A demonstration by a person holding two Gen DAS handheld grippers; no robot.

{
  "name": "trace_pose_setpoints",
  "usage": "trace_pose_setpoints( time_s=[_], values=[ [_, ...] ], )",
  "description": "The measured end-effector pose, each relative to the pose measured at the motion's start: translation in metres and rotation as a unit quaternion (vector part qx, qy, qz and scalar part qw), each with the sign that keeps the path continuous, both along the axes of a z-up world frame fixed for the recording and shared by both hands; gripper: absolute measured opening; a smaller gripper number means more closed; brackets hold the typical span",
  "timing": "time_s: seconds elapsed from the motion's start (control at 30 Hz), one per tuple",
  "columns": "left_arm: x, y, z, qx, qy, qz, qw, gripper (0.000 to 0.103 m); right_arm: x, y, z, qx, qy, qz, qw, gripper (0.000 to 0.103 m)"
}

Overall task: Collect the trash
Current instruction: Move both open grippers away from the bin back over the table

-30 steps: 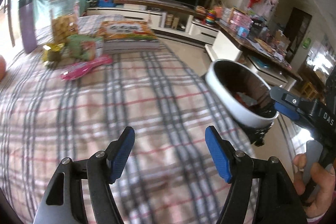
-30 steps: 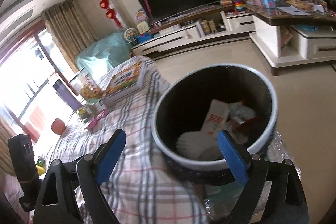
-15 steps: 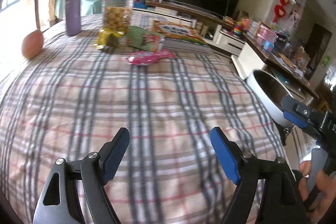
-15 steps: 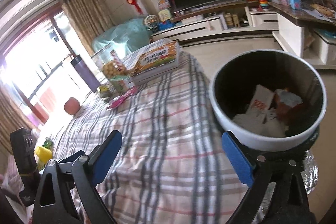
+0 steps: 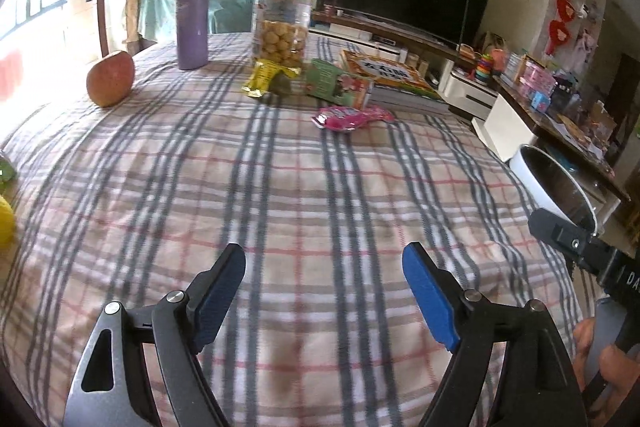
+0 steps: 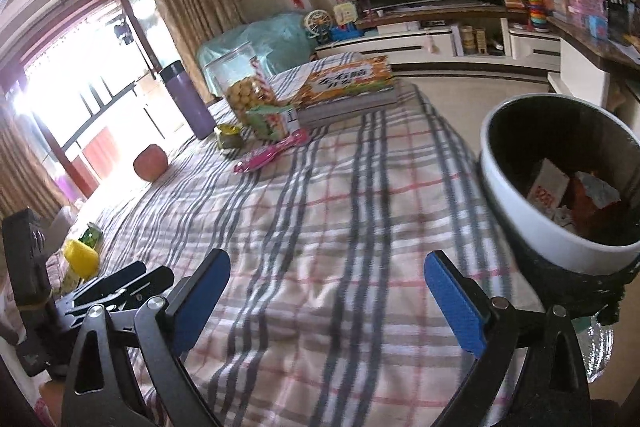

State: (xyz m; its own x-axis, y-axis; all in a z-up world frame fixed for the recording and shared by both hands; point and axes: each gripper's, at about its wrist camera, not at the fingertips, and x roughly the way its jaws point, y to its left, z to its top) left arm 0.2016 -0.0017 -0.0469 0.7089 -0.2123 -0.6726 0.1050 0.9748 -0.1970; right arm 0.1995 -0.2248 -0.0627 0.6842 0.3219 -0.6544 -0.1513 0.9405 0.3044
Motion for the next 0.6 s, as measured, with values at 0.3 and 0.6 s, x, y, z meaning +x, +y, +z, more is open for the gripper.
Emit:
trace_pose_setpoints(
  time_s=[0.3, 0.6],
  values=[
    [0.015, 0.014, -0.005, 0.006, 0.006, 0.017, 0.9998, 0.082, 0.015, 0.026, -0.005, -0.011, 0.006, 0.026, 1.0, 0.099],
    [0.036, 0.027, -0.009, 0.013, 0.01, 0.029, 0.9994, 0.082, 0.038, 0.041, -0.005, -0.01, 0.015, 0.035, 0.999, 0.099]
  ],
)
